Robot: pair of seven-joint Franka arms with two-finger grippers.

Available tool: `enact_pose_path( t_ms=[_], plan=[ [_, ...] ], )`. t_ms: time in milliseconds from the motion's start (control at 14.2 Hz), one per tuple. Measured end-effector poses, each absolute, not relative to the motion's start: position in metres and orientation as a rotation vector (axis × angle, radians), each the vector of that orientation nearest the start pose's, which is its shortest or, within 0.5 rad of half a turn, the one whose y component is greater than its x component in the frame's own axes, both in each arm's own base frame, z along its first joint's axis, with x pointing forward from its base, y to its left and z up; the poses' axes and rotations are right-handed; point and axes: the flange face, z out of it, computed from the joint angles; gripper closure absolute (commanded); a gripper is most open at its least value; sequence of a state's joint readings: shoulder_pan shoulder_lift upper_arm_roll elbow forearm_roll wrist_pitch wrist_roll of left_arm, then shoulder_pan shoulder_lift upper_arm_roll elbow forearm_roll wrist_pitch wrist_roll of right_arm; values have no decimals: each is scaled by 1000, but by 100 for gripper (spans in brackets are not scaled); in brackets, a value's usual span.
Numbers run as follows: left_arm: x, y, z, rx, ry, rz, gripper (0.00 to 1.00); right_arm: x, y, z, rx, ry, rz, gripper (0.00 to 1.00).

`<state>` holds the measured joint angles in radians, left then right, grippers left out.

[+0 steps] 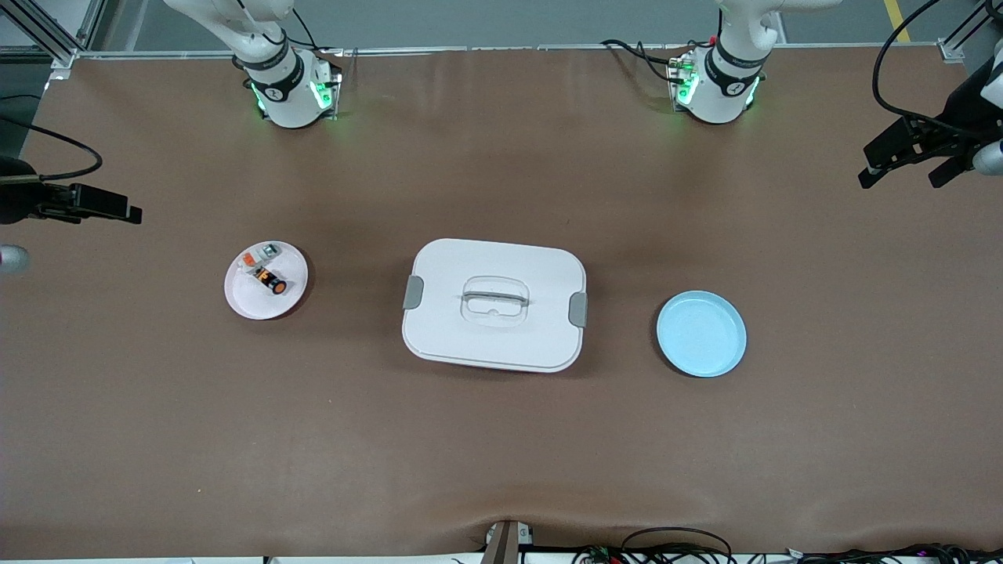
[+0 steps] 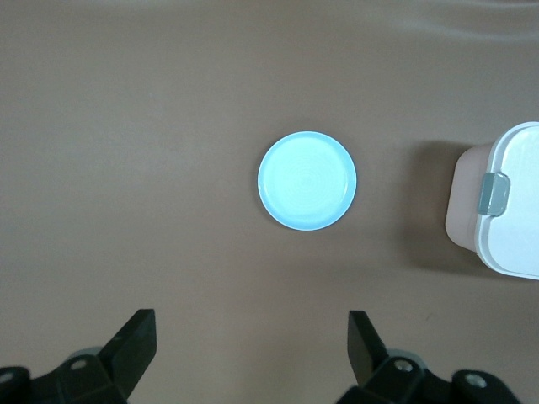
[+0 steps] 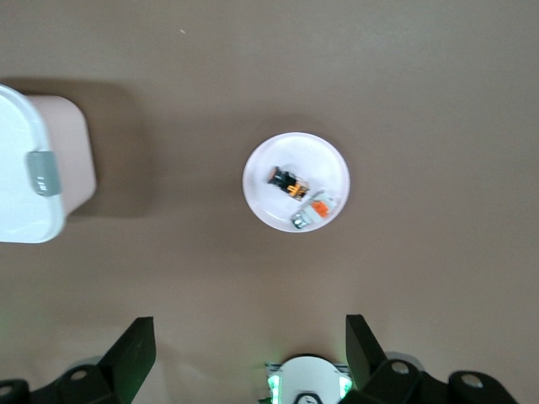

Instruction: Transfer orange switch to right arm and place

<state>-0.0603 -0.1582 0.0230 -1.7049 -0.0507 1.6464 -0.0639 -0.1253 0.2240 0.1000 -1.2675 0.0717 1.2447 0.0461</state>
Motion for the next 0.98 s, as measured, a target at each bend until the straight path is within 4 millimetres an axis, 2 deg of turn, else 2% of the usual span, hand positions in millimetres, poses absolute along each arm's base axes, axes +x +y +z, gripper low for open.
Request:
enact_pose_path(
  t_ms=[632,984],
  plan=[
    [511,-23,652,-3197,-45,-155,0,581,0,615,-3084,49,397,0],
    [511,-23,652,-3197,-46,-155,0,580,29,615,-3090,-28,397,0]
  ],
)
